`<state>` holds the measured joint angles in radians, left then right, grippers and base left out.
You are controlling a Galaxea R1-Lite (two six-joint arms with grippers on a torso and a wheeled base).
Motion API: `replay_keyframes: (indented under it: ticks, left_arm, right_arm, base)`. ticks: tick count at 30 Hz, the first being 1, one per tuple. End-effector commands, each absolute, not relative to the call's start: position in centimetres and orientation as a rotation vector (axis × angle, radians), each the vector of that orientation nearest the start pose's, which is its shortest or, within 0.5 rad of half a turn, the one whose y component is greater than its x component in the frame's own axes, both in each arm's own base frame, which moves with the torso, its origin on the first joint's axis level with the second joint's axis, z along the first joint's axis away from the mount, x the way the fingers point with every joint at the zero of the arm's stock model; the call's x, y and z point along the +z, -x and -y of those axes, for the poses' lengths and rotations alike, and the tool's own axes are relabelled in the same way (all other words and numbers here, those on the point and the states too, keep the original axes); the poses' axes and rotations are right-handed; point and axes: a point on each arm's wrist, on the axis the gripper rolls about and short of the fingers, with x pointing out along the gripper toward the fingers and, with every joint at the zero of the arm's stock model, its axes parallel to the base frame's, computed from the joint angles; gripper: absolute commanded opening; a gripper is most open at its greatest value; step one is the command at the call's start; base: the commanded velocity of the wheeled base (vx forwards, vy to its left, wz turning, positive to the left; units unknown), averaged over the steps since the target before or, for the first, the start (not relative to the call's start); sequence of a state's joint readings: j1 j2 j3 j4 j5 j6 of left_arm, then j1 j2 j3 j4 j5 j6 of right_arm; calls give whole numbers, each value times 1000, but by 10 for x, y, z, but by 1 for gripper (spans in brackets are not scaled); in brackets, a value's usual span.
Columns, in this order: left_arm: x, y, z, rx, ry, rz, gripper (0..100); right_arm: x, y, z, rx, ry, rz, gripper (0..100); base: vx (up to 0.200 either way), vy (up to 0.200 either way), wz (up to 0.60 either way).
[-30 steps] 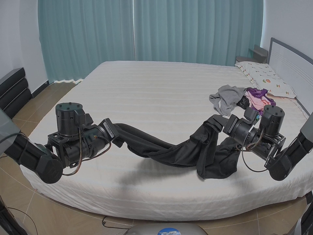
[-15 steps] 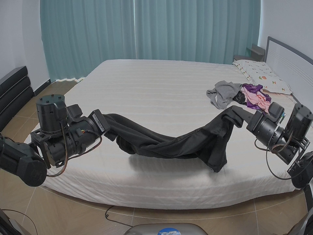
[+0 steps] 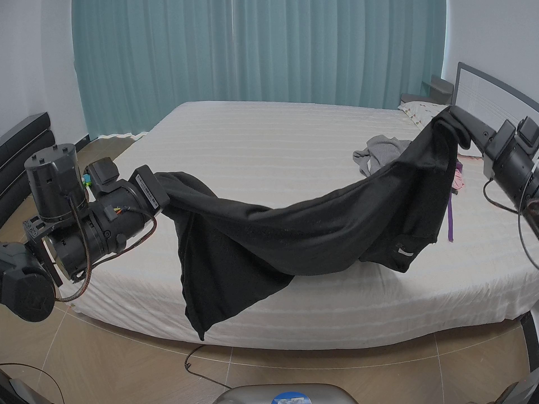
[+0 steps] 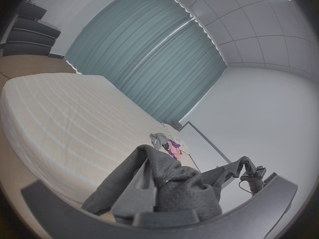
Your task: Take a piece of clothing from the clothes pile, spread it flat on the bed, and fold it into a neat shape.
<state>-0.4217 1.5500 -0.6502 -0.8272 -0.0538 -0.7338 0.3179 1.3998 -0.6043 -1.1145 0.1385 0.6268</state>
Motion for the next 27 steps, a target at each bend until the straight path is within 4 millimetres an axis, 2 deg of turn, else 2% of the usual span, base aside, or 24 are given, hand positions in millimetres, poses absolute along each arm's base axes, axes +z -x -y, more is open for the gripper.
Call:
replay_keyframes:
  ticks: [1,2,3,4,5,6,7,9,11,12,13,21,27]
  left_arm:
    - [210,-261,106,-408,712,-206,0]
    - [210,-261,106,-408,712,-206,0]
    - [209,-277,105,-387,703,-194,0]
    - [209,-277,105,-387,703,-194,0]
    - [203,-292,107,-378,697,-208,0]
    - [198,-300,109,-377,696,-220,0]
    - [198,-301,109,-376,696,-218,0]
    - [193,-321,112,-368,696,-223,0]
    - [189,-331,115,-365,696,-225,0]
    - [189,-331,115,-365,696,-225,0]
    - [185,-341,118,-361,693,-237,0]
    - [171,-378,122,-323,689,-271,0]
    - [148,-401,120,-290,687,-299,0]
  right_arm:
    - [281,-227,-63,492,-647,167,0]
    - [281,-227,-63,492,-647,167,0]
    - [273,-245,-67,474,-654,121,0]
    - [273,-245,-67,474,-654,121,0]
    - [264,-263,-70,457,-657,91,0]
    - [260,-273,-72,452,-657,75,0]
    - [259,-275,-73,451,-657,73,0]
    - [248,-303,-81,429,-664,45,0]
    - [241,-320,-85,423,-663,37,0]
    - [241,-320,-85,423,-663,37,0]
    - [235,-334,-88,416,-663,31,0]
    - [213,-367,-95,374,-661,4,0]
    - [195,-389,-102,361,-652,-23,0]
  base:
    - [0,0,0]
    - [0,0,0]
    - [0,0,0]
    - [0,0,0]
    - [200,0,0]
    - [200,0,0]
    - [200,0,0]
    - [200,0,0]
    - [200,0,0]
    - [200,0,0]
    - [200,0,0]
    - [200,0,0]
    - [200,0,0]
